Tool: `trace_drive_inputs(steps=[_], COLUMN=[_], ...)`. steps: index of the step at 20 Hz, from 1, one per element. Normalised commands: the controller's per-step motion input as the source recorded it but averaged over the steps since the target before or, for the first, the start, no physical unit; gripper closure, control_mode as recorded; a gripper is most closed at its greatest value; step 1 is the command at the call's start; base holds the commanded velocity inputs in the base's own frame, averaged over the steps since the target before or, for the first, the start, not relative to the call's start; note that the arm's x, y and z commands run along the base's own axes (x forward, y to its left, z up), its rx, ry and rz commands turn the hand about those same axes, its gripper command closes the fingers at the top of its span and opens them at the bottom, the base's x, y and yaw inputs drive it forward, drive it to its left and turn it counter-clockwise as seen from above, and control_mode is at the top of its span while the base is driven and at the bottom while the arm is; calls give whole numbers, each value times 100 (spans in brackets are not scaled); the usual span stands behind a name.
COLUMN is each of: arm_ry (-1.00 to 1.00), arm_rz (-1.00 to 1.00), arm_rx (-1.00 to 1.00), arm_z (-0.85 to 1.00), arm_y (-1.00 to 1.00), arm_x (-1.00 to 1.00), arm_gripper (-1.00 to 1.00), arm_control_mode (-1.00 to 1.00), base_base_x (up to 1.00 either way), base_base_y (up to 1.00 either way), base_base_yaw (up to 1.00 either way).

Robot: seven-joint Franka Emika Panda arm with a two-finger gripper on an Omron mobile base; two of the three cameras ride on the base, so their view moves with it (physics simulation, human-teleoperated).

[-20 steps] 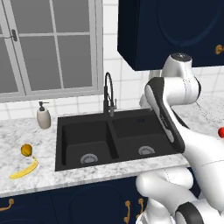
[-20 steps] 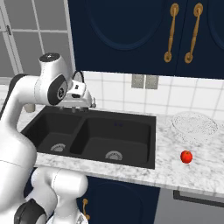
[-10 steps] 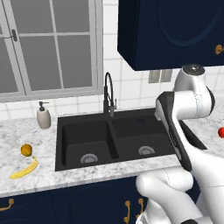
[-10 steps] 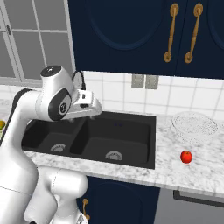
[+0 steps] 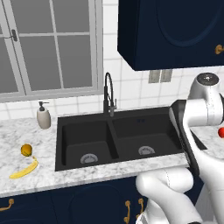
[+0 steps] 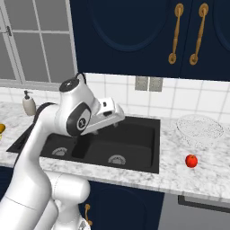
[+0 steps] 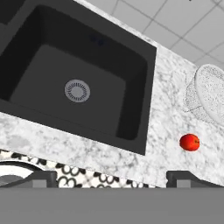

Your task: Put the colander in the sink, put the apple, mango, banana in the colander, and turn on the sink faucet and pour water over the colander.

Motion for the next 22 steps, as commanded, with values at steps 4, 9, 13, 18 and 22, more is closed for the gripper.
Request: trace_drive_inputs(steps=[4,9,13,18,22], arm_ry=[3,1,0,0,0], arm_rz=[1,0,0,2,5], arm_rx=[-13,-7,-8,-6,0], arm_z=[-17,-18,-12,-11,-5], arm_y=[-65,-52,-37,-32,-42], arm_x=[2,5,3,0,3], arm_gripper=[-100,-100,-100,-100,-100], arm_control_mode=[-100,-100,-100,-100,-100], base_base_x=[0,0,0,0,0], base_base_y=[0,0,0,0,0], base_base_yaw=[0,0,0,0,0])
